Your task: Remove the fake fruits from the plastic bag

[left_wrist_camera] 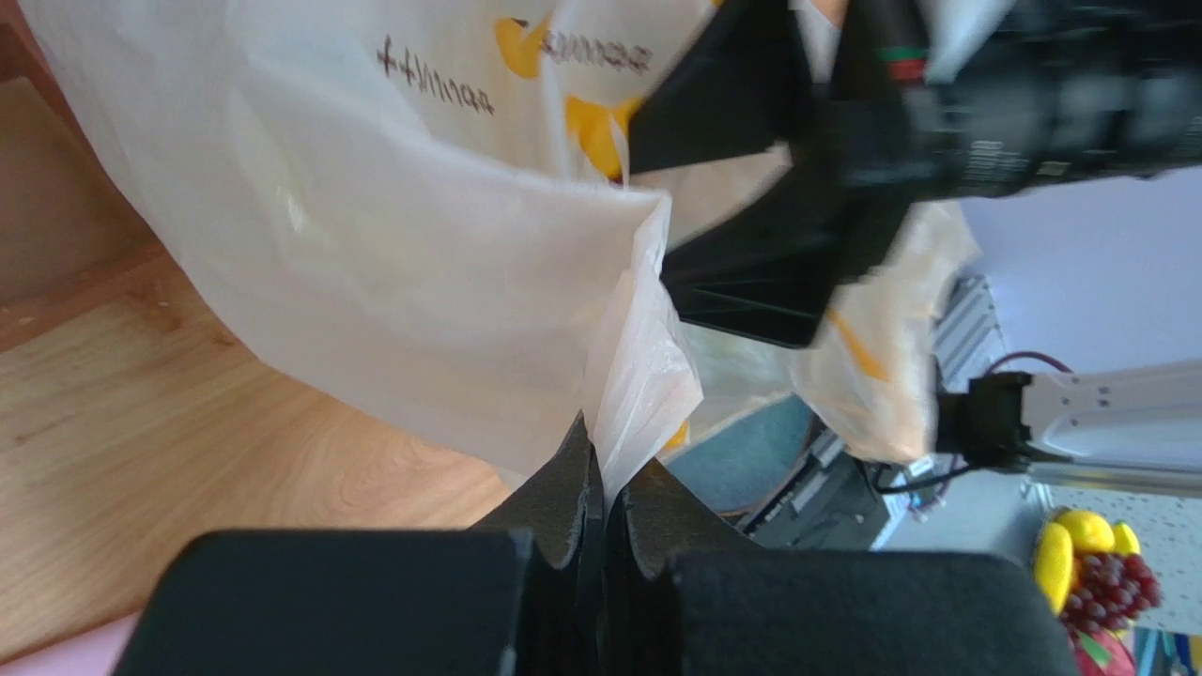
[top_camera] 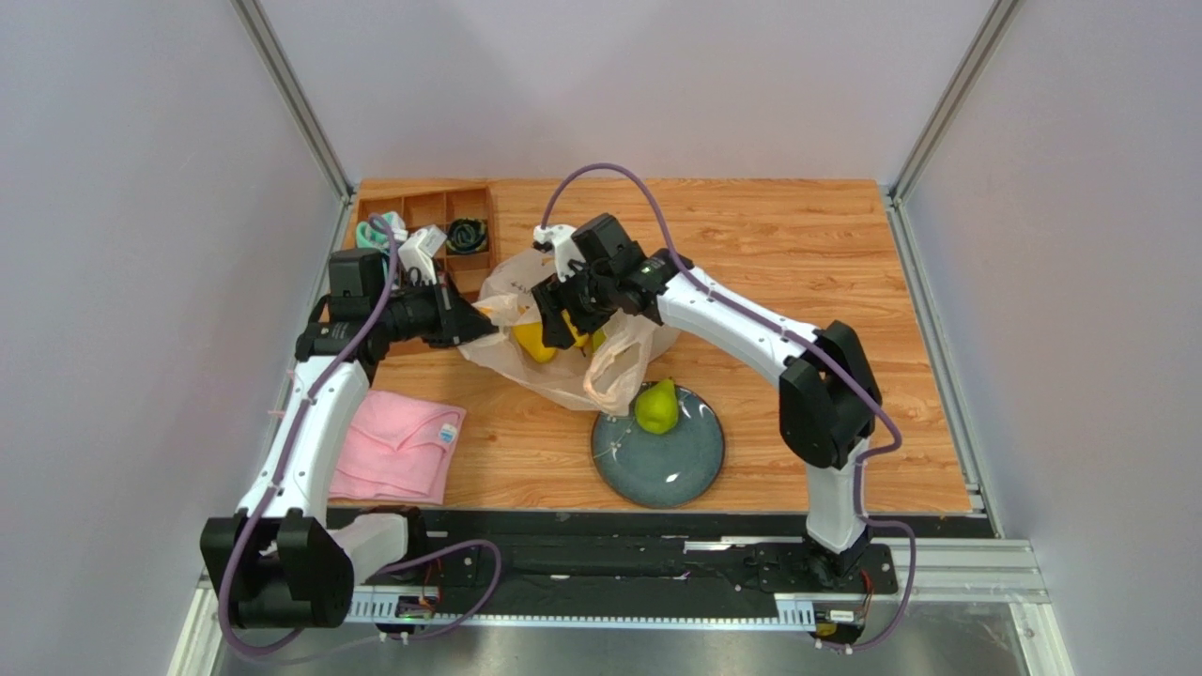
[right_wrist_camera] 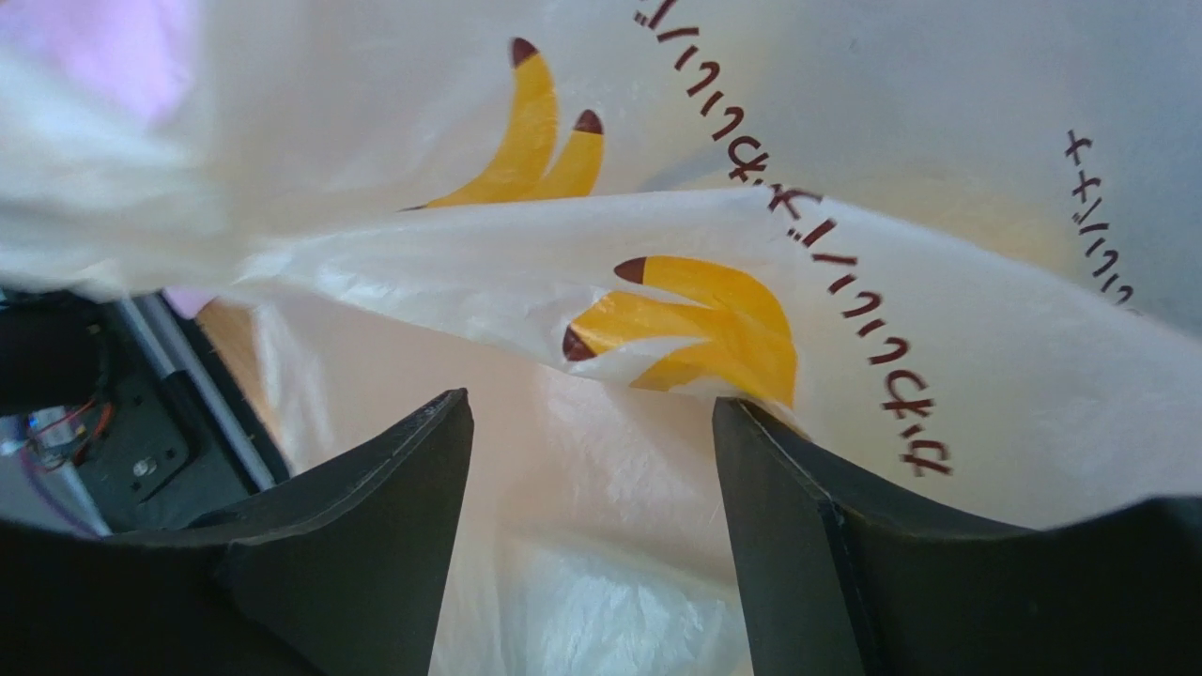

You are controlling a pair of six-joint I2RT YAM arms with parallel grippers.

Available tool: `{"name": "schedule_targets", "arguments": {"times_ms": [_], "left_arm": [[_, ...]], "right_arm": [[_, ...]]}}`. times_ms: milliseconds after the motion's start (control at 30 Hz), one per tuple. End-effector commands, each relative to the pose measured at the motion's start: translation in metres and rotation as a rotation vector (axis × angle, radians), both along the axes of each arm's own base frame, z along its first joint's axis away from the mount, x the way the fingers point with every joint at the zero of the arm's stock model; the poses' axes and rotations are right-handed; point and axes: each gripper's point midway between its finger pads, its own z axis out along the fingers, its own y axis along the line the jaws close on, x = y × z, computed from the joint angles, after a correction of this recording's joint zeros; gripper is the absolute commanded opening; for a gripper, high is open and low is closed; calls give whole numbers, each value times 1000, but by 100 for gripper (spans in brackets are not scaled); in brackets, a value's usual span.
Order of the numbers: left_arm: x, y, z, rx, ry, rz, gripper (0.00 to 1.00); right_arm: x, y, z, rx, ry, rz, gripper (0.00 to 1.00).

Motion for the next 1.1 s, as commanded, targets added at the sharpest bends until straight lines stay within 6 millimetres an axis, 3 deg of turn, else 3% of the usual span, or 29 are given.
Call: {"name": "schedule_targets", "arguments": {"times_ms": [0,133,300,500,733,800,900,933,1067], "left_arm": [[-21,-14,38,-123,-71,-40,0],[-32,-16,29,-145,-45,-53,0],[-55,-18,24,-163,-6,-112,0],[-83,-18,31,-118,7,-183,0],[-91,-14,27,-78,26,-177,0],[-90,-12,25,-69,35,-168,0],[-89,-12,22,-68,50,-165,0],[-88,-12,22,-66,55,-162,0],[-80,-10,19,-64,68,-145,0]], "right_arm": [[10,23,-20,-37,-21,-69,70],[7,28,-41,-81,-7,-96,71],[21,30,-51,-126,-97,-143,80],[22,58,-63,-136,-152,-107,93],[21,78,-93,-133,-129,-87,96],[20,76,-107,-142,-100,-77,94],[16,75,-117,-147,-93,-22,78],[15,76,-116,-143,-94,-9,67],[8,79,-85,-105,-96,64,47]]}}
